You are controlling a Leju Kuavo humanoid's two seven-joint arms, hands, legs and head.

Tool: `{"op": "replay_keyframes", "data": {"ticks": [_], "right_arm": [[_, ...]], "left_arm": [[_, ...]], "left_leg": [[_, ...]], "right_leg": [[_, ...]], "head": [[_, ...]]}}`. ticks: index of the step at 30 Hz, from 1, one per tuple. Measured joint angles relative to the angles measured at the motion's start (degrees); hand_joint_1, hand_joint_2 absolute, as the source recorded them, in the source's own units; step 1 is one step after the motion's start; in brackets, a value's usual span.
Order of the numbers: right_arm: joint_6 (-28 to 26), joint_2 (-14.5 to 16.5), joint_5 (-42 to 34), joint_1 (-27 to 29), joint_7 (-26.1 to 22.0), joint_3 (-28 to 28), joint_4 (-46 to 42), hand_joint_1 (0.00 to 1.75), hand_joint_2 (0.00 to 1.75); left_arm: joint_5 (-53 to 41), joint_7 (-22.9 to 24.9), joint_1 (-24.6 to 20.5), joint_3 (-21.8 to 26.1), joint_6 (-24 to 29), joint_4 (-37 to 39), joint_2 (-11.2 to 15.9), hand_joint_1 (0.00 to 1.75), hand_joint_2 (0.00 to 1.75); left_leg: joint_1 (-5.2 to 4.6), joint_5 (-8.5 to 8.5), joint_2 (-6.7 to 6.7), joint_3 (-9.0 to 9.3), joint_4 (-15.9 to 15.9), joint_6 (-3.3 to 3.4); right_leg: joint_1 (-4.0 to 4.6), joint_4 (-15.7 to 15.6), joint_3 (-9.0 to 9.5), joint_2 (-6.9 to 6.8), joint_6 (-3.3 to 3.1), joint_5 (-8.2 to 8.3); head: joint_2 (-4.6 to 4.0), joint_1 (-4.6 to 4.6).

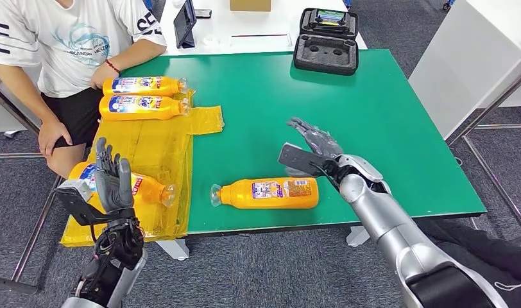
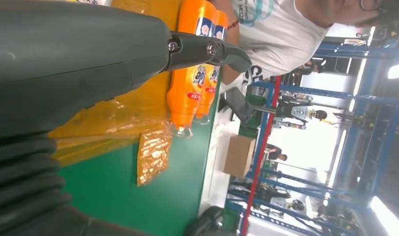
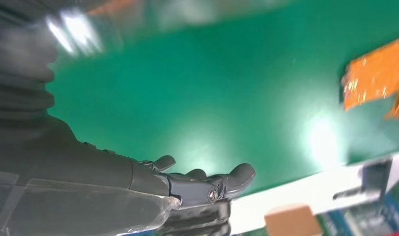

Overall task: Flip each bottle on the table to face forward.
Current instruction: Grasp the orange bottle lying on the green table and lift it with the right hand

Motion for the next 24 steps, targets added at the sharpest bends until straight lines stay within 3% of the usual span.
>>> {"op": "replay_keyframes", "data": {"ticks": [10,24], "right_arm": [[6.27,3.73,0.39,-5.38,-5.45,5.98,9.84,0.00,1.75],[7.53,5.17,-0.74,-5.76,-7.81,9.95,14.08,0.00,1.75]], "left_arm": [[-1.38,-0.06,-0.02,0.00,0.50,2.02,-0.43,0.00,1.75],[-1.77,-0.08,-1.12,0.00,0.45,4.66,-0.92,0.00,1.75]], "left_leg": [[0.00,0.01,-0.02,0.00,0.00,0.01],[0.00,0.01,-0.01,-0.01,0.00,0.02]], "right_leg": [[0.00,0.00,-0.01,-0.01,0.00,0.00],[-0.01,0.00,-0.03,-0.01,0.00,0.00]], "head": [[0.00,-0.01],[0.00,0.00]]}}
